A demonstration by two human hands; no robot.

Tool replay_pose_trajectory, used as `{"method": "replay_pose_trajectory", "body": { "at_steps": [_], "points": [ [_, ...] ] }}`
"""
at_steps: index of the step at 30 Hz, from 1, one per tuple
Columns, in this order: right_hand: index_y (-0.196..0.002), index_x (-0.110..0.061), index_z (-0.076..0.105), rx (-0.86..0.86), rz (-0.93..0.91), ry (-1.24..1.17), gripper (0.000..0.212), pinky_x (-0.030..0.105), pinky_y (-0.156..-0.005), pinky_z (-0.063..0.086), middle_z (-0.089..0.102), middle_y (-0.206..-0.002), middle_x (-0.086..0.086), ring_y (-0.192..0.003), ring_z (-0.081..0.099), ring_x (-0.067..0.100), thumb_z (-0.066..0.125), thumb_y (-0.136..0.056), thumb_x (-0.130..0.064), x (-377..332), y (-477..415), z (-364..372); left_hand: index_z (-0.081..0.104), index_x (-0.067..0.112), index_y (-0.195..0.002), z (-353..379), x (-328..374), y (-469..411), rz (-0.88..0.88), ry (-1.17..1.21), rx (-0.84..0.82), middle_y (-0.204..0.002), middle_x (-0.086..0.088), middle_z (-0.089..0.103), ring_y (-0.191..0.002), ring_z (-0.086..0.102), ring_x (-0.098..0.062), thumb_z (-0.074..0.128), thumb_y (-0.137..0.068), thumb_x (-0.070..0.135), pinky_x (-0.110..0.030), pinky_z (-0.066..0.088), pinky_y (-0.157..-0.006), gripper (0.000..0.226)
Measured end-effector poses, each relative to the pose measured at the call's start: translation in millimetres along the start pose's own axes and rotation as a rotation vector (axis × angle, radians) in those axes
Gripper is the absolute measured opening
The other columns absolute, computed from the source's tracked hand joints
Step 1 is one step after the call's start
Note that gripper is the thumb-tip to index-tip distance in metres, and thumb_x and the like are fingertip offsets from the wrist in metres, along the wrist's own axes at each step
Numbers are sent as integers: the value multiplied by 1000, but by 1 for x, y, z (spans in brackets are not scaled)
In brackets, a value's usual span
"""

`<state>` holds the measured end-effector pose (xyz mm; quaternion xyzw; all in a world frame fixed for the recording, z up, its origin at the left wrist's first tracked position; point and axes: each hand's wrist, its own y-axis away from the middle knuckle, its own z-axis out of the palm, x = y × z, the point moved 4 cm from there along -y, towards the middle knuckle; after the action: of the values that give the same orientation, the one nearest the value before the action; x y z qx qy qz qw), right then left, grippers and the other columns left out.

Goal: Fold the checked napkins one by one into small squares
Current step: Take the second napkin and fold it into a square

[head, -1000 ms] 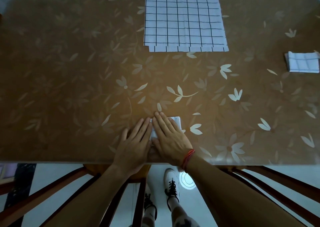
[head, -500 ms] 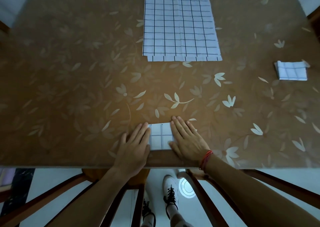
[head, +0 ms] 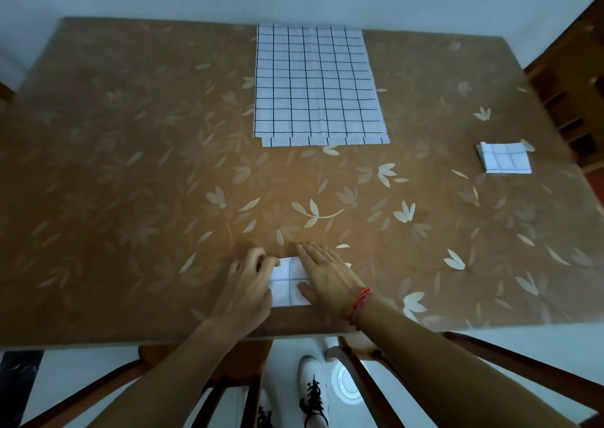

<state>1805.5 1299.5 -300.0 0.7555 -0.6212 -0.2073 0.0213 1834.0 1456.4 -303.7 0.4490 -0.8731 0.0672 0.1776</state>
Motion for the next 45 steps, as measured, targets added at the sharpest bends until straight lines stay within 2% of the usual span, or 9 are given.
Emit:
{"method": "replay_pose_trajectory", "body": {
  "at_steps": [6, 11, 14, 16, 18, 21, 25, 33, 45],
  "points": [
    [-127, -27, 53, 76, 76, -75, 39, 34, -78, 51, 63, -120, 3, -97, 63, 27, 48, -88, -27, -1, -5, -18, 50, 23, -104, -17, 13, 0, -67, 319, 120, -104, 11, 44, -83, 49, -8, 54, -71, -10, -14, 43, -71, 47],
    [-92, -21, 65, 117, 155, -127, 25, 36, -68, 52, 69, -87, 1, -74, 63, 21, 44, -86, -32, -2, 4, -35, 54, 27, -115, -34, 18, 3, -264, 681, 145, -96, 14, 60, -94, 55, 7, 61, -80, -6, -7, 44, -77, 49],
    [-90, -8, 61, 10, 362, -285, 45, 37, -73, 52, 66, -74, 2, -55, 51, 10, 66, -72, -48, 114, 7, 94, 59, 30, -103, -40, 21, 2, -434, 927, 144, -95, 9, 66, -90, 62, -2, 70, -81, 2, -17, 50, -73, 36],
    [-92, 5, 54, -8, 447, -497, 71, 40, -73, 53, 63, -68, 1, -52, 47, 9, 79, -58, -52, 132, 20, 110, 63, 24, -96, -41, 28, 0, -528, 1045, 123, -96, 6, 70, -91, 65, -5, 72, -82, 6, -19, 51, -73, 25],
    [-74, 2, 55, 71, 553, -724, 37, 35, -56, 41, 54, -59, 9, -50, 37, 10, 66, -76, -33, 92, 42, 30, 66, 19, -93, -41, 38, -3, -581, 1134, 101, -94, 1, 72, -88, 67, -12, 72, -83, 8, -27, 53, -74, 17],
    [-71, -4, 64, 427, 477, -801, 23, 33, -55, 43, 62, -63, 10, -57, 50, 12, 65, -84, -23, 36, 71, -84, 70, 12, -95, -40, 63, -6, -594, 1257, 40, -89, -7, 74, -76, 67, -19, 68, -86, 7, -31, 52, -63, 10],
    [-75, -12, 66, 446, 615, -959, 14, 25, -56, 49, 69, -74, 5, -64, 60, 12, 71, -82, -23, 59, 99, -74, 71, 12, -89, -39, 100, -13, -510, 1247, -30, -84, -2, 75, -78, 71, -16, 66, -88, 4, -24, 54, -58, 10],
    [-38, -14, 45, 515, 709, -992, 47, 31, -53, 39, 42, -45, 2, -50, 41, 18, 70, -76, -23, 90, 134, -72, 71, 2, -87, -32, 126, -28, -558, 1136, -46, -85, -13, 74, -74, 68, -24, 72, -83, 7, -30, 52, -59, 6],
    [-65, 2, 70, 523, 800, -1028, 26, 41, -62, 57, 66, -60, 10, -58, 59, 15, 74, -73, -22, 120, 135, -65, 67, -1, -85, -29, 143, -43, -593, 1107, -44, -79, -9, 69, -65, 65, -14, 67, -81, -8, -16, 47, -45, 8]
  ]
}}
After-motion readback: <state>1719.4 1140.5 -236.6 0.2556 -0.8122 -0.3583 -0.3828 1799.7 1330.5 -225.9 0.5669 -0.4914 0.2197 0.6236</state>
